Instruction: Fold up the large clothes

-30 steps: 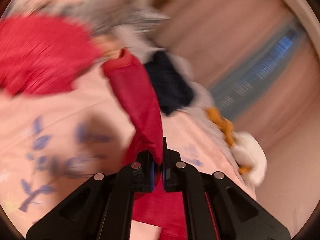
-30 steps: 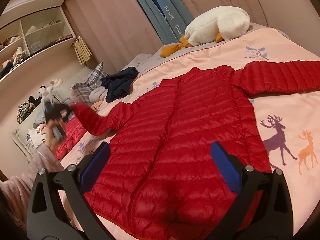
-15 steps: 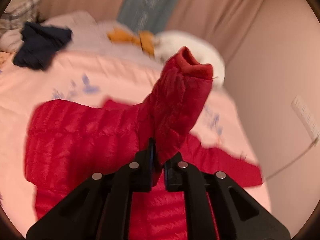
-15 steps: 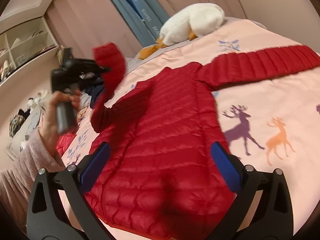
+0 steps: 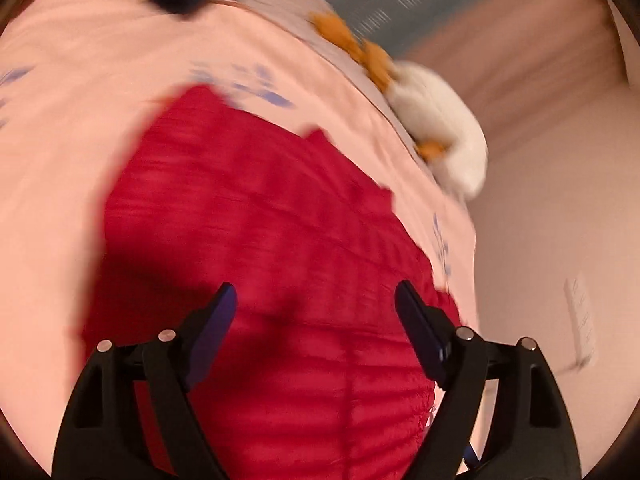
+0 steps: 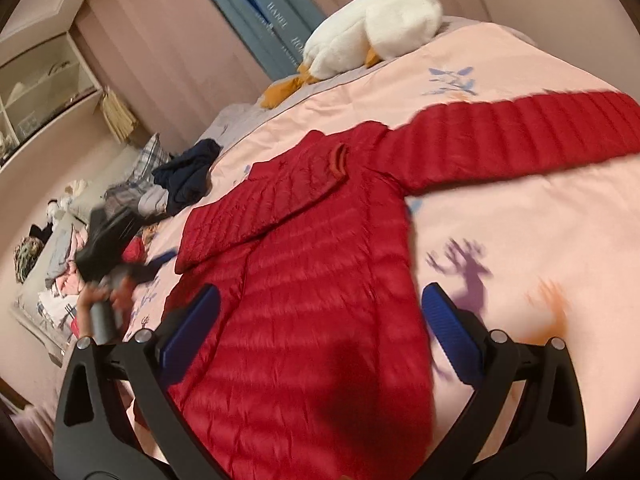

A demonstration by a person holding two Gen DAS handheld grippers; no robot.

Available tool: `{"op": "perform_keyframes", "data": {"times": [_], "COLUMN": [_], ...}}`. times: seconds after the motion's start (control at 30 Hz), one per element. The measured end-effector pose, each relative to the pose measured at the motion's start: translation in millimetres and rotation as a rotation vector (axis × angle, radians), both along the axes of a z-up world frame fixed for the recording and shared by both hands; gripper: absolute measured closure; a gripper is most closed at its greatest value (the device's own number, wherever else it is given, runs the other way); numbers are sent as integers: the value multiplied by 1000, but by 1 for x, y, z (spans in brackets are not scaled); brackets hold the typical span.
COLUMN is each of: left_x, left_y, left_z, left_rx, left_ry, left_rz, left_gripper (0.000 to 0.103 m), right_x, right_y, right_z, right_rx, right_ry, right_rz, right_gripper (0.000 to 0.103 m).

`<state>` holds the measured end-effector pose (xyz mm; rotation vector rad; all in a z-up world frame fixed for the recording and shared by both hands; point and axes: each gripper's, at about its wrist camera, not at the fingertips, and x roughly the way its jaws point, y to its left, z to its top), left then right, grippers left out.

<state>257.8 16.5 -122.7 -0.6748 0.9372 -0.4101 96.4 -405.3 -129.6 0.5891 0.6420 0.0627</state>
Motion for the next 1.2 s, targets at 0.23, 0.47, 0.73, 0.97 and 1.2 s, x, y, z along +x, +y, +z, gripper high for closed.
{"op": "perform_keyframes", "data": {"times": [0.23, 0.47, 0.73, 0.97, 1.2], "left_x": [-11, 24, 56, 56, 25], "left_y": [86, 61, 44, 44, 45], "left_z": [-42, -67, -73, -70, -13], "left_rx": [-199, -261, -205, -114, 285], "left_ry": [95, 117, 104, 117, -22], "left_rz": [87, 24, 99, 90, 29], "left_gripper": [21, 21, 23, 26, 26], "right_x": [128, 217, 242, 220, 197], "right_y": [-4, -1, 19, 5, 8], "right_z": [-9, -31, -45, -54, -6], "right_rx": [-15, -108, -287, -317, -414], "right_ry": [111, 204, 239, 306, 148], "right_rz": [45, -42, -11, -8, -32], "right_gripper": [2, 21, 87, 82, 48]}}
